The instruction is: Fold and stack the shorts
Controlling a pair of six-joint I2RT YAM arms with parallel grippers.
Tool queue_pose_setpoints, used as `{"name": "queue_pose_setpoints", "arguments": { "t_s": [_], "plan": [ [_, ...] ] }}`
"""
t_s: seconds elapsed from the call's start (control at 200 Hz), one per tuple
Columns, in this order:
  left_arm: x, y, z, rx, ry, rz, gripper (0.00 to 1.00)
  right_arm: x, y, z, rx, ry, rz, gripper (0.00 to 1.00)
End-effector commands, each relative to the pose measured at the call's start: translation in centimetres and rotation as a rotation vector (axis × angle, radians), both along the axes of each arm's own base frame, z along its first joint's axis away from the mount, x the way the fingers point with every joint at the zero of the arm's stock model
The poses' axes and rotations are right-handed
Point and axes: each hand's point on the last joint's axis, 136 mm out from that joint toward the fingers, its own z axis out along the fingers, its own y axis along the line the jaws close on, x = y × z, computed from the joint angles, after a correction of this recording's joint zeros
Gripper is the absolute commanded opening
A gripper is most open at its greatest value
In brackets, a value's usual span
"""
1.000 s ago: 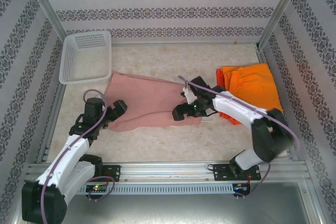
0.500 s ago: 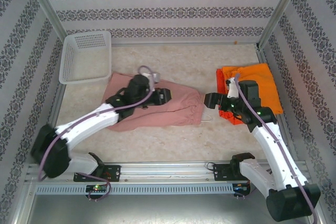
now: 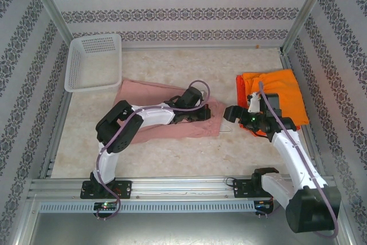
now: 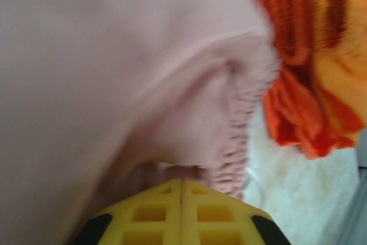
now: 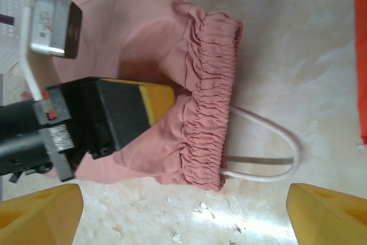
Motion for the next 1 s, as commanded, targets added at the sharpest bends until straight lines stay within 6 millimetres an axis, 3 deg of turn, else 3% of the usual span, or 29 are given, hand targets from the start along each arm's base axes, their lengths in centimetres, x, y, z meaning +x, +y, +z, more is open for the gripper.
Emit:
{"name": "queue_pose_setpoints", "arguments": {
  "t_s": [0.0,0.18,0.415,0.699,0.994],
  "plan": [
    [0.3,1.7,-1.7,0.024,-0.003,0.062,0.00,0.4,0.7,-0.8,0.068,0.041,-0.006,0.89],
    [-0.5,4.8,-4.4,0.002,0.049,0.146,0.00,1.4,2.0,-2.5,0.045,0.074,-0.001,0.83],
    [-2.4,6.9,-6.0,0.012,0.075,0.176,0.00,3.2,4.1,-5.1,-0.019,0.124,0.012,0.75],
    [-2.9,7.2,-6.5,0.003,0.087,0.182,0.00,4.7,6.8,-7.9,-0.071,0.184,0.045,0.68],
    [-2.8,7.0,-6.4,-0.002,0.087,0.178,0.00,5.4,8.1,-10.3,-0.126,0.229,0.044,0.58]
  ]
}}
